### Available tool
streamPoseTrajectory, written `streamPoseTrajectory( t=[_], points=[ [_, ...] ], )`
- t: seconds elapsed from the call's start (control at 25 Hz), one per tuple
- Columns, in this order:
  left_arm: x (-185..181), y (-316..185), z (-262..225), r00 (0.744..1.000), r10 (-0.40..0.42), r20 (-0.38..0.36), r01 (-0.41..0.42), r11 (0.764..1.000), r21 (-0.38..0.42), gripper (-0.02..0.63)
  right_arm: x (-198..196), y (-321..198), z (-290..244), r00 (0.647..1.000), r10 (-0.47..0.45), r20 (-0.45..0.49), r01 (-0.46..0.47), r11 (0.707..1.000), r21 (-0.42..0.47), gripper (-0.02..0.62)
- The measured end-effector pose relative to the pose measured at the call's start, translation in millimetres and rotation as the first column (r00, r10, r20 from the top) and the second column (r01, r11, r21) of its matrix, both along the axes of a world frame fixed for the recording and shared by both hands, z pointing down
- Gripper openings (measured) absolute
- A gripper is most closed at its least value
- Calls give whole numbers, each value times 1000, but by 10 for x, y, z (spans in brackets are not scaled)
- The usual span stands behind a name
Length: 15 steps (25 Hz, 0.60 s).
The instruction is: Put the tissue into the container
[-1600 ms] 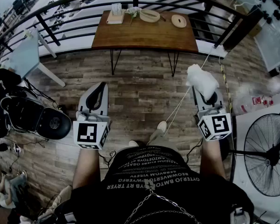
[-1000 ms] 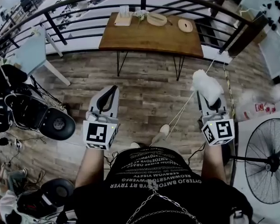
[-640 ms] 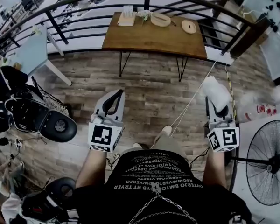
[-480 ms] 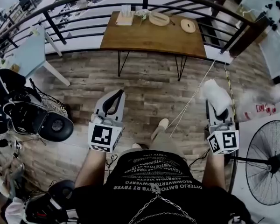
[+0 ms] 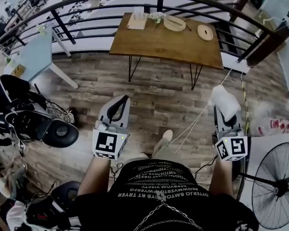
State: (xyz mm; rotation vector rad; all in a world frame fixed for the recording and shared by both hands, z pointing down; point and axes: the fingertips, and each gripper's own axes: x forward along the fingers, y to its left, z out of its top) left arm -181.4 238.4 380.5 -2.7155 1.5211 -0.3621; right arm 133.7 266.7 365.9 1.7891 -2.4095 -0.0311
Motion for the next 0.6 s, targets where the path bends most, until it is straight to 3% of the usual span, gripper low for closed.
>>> streamPoseTrajectory(
  t=[0.6],
  points=[
    [651, -1088, -11, 999, 10, -35, -10, 1000, 10, 31, 607, -1040, 104, 1000, -1, 21, 1, 1000, -6, 117]
  ],
)
